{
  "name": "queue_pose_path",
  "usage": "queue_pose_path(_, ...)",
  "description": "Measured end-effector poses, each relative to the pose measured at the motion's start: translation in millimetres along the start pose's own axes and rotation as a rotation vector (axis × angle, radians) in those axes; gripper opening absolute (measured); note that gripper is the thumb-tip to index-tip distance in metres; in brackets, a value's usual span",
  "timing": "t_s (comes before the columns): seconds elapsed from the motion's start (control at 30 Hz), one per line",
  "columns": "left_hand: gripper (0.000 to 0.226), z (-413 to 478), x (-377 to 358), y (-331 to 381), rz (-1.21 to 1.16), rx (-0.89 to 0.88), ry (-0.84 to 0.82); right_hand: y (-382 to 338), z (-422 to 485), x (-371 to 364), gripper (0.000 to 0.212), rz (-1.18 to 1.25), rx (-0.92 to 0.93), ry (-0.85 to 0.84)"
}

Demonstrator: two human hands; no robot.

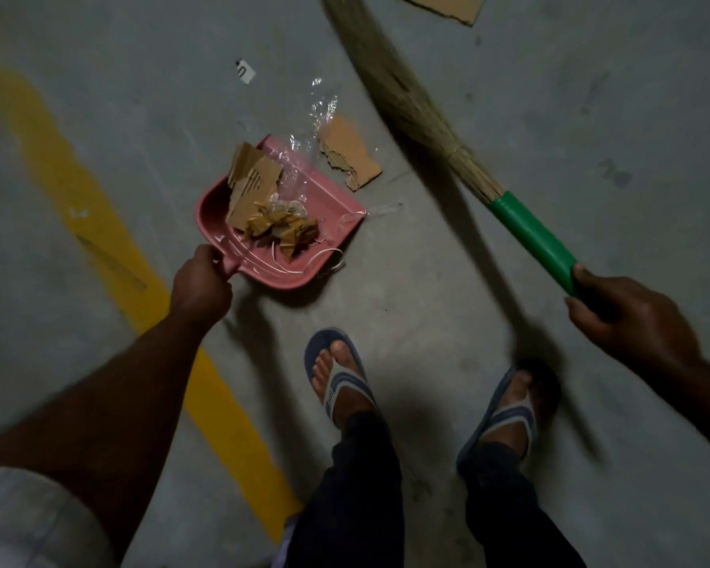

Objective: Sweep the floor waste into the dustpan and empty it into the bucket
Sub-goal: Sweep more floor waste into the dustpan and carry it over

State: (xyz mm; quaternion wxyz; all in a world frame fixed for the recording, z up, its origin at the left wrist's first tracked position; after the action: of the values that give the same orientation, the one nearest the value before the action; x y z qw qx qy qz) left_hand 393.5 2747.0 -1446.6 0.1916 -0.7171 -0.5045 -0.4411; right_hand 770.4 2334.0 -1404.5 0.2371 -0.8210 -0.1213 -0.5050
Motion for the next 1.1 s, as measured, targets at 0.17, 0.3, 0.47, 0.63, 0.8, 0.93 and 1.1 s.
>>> queue_pose_path(0.17,0.041,12,-1,11,-0.024,0.015,0.014,-10,2,-26,0.049,0.024,0.101,-0.069)
queue_pose_path(0.3,0.036,23,-2,30,-0.069,0.014,0.016,-17,-19,-48,0.050,0.094,0.198,-0.163)
queue_pose_path(0.47,0.033,15,-7,40,-0.145,0.055,0.015,-22,-51,-56,0.052,0.145,0.265,-0.201)
queue_pose_path(0.63,0.033,-1,-6,33,-0.173,0.043,0.060,-17,-66,-40,0.049,0.159,0.180,-0.067)
queue_pose_path(0.8,0.037,-14,-2,33,-0.161,-0.007,0.086,-9,-52,-28,0.051,0.173,0.062,-0.022)
queue_pose_path(0.93,0.038,-20,-2,38,-0.168,-0.031,0.114,-8,-41,-23,0.052,0.181,0.034,0.021)
queue_pose_path(1.1,0.038,-36,1,39,-0.196,-0.040,0.150,-7,-44,-23,0.046,0.235,-0.020,0.041)
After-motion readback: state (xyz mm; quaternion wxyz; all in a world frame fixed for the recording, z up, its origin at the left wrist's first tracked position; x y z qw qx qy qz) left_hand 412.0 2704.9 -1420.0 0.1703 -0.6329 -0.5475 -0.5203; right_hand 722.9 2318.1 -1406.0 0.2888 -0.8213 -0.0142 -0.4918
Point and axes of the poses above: each hand's wrist, its own z-axis towards the middle knuckle, its own x-axis out of the back of the hand, y = z × x, the point moved 6 cm from there along z, towards the middle knuckle, and after that the axes turned 13 degrees about -x, right-handed, at the moved point
